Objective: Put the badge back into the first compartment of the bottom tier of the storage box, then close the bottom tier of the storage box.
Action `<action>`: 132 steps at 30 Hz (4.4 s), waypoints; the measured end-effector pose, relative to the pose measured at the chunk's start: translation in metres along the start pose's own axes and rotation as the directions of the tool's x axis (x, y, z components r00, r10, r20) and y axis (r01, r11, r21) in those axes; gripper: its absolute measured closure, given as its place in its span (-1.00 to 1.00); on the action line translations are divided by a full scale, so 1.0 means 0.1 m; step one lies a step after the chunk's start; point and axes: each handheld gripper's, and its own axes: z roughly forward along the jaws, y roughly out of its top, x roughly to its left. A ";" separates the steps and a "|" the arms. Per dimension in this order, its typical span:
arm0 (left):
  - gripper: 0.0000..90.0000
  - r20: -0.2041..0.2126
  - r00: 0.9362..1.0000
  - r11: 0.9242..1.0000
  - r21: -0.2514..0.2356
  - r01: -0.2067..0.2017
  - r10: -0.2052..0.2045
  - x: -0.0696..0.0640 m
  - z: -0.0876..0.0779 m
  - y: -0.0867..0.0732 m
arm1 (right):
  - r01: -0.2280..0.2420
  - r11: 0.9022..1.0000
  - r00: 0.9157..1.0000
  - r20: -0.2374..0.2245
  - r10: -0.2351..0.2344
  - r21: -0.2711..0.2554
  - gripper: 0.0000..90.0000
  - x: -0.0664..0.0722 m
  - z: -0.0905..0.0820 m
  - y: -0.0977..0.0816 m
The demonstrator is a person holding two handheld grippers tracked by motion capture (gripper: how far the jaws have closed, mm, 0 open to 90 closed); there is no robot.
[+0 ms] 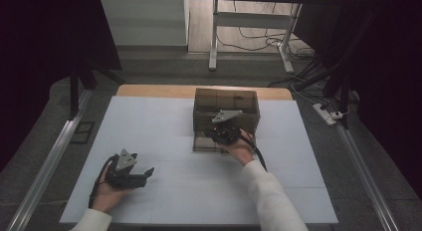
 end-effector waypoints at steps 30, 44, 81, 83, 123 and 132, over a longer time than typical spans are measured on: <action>-0.59 0.016 1.000 1.000 -0.015 0.005 -0.005 -0.01 -0.01 -0.01 | -0.014 0.997 0.999 0.050 0.017 -0.070 0.11 -0.02 -0.54 -0.26; -0.59 0.011 1.000 0.999 -0.018 0.028 -0.028 0.01 -0.04 -0.03 | 0.000 0.995 0.996 0.085 0.008 -0.097 0.10 -0.02 -0.89 -0.51; -0.59 0.022 1.000 1.000 -0.028 0.012 -0.012 -0.03 -0.04 -0.03 | -0.005 0.998 0.990 0.138 0.012 -0.055 0.05 0.11 -1.21 -1.03; -0.60 0.023 1.000 1.000 -0.025 0.012 -0.011 -0.03 -0.04 -0.02 | -0.004 0.999 0.990 0.138 0.010 -0.044 0.04 0.11 -1.20 -1.04; -0.59 0.018 1.000 1.000 -0.007 -0.002 0.002 -0.04 -0.01 -0.02 | 0.004 0.996 0.982 0.190 -0.021 0.088 0.82 0.17 -0.79 -1.06; -0.59 0.022 1.000 1.000 -0.005 0.003 -0.003 -0.03 0.01 -0.01 | 0.026 0.997 0.973 0.226 -0.043 0.078 1.00 0.17 -0.72 -1.04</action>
